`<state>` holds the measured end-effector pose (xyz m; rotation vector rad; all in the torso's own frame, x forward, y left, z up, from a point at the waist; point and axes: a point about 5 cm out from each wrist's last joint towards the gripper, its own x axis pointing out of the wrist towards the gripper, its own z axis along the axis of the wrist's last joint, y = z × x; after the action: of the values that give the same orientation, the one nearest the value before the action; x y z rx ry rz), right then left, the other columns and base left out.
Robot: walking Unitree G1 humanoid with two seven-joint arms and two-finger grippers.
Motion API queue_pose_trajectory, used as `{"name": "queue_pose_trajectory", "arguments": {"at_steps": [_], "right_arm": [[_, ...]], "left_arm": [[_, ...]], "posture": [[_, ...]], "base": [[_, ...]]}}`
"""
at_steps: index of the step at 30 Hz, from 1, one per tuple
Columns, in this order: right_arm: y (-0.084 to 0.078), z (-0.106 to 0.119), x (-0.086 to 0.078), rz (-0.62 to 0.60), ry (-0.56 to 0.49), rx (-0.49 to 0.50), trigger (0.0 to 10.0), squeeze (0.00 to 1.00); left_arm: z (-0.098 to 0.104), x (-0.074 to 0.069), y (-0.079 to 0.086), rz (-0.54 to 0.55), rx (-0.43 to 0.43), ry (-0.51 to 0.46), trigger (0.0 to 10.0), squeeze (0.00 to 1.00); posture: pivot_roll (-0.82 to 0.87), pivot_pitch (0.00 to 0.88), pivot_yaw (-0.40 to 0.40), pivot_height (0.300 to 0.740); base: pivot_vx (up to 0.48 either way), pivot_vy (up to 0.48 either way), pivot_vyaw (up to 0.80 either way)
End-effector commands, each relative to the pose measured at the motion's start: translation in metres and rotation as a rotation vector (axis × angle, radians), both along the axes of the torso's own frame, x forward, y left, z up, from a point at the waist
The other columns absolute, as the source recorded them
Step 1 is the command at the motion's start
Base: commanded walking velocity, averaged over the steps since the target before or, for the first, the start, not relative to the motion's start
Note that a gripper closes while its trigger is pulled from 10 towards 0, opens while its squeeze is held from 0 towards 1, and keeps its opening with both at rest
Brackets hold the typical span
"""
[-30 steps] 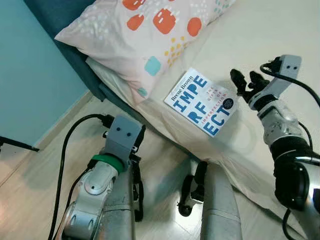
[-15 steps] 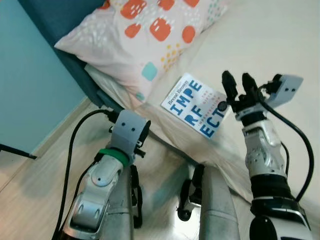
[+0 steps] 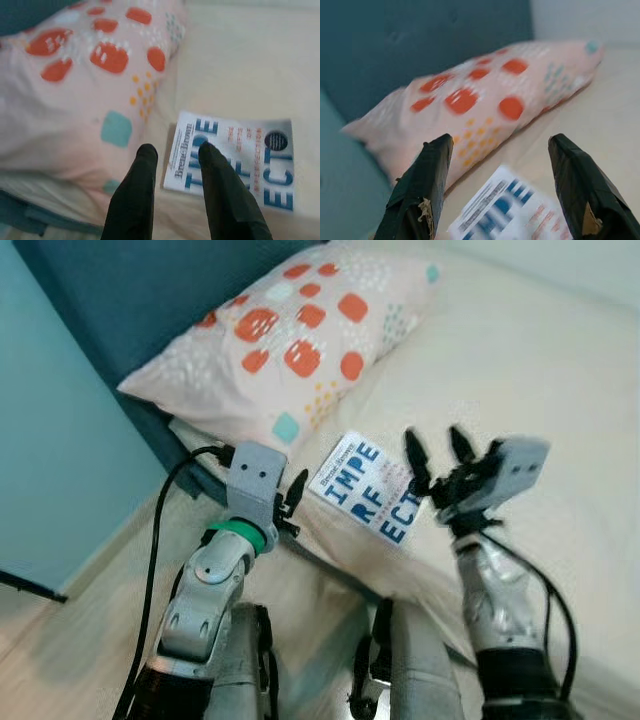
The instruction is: Clean up the room
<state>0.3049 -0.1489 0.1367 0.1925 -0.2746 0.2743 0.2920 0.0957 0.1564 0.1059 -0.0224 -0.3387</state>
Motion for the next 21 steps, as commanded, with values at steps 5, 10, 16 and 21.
{"name": "queue_pose_trajectory", "arguments": {"at_steps": [5, 10, 16, 21], "right_arm": [[0.007, -0.016, -0.008, 0.006, 0.053, -0.04, 10.0, 0.0], [0.008, -0.027, -0.009, 0.015, 0.085, -0.063, 10.0, 0.0], [0.006, -0.041, -0.012, 0.007, 0.137, -0.1, 10.0, 0.0], [0.007, -0.046, -0.012, -0.007, 0.16, -0.126, 10.0, 0.0]], "left_arm": [[-0.024, 0.003, 0.003, 0.015, 0.034, 0.057, 10.0, 0.0], [-0.031, 0.006, 0.002, 0.034, 0.029, 0.07, 10.0, 0.0], [-0.045, 0.008, 0.003, 0.06, 0.048, 0.087, 10.0, 0.0], [-0.049, 0.01, 0.003, 0.059, 0.063, 0.087, 10.0, 0.0]], "posture": [[-0.01, 0.015, 0.023, 0.674], [-0.01, 0.0, 0.007, 0.689], [-0.02, 0.0, 0.01, 0.713], [-0.02, 0.0, 0.011, 0.732]], "base": [[0.0, 0.0, 0.0], [0.0, 0.0, 0.0], [0.0, 0.0, 0.0], [0.0, 0.0, 0.0]]}}
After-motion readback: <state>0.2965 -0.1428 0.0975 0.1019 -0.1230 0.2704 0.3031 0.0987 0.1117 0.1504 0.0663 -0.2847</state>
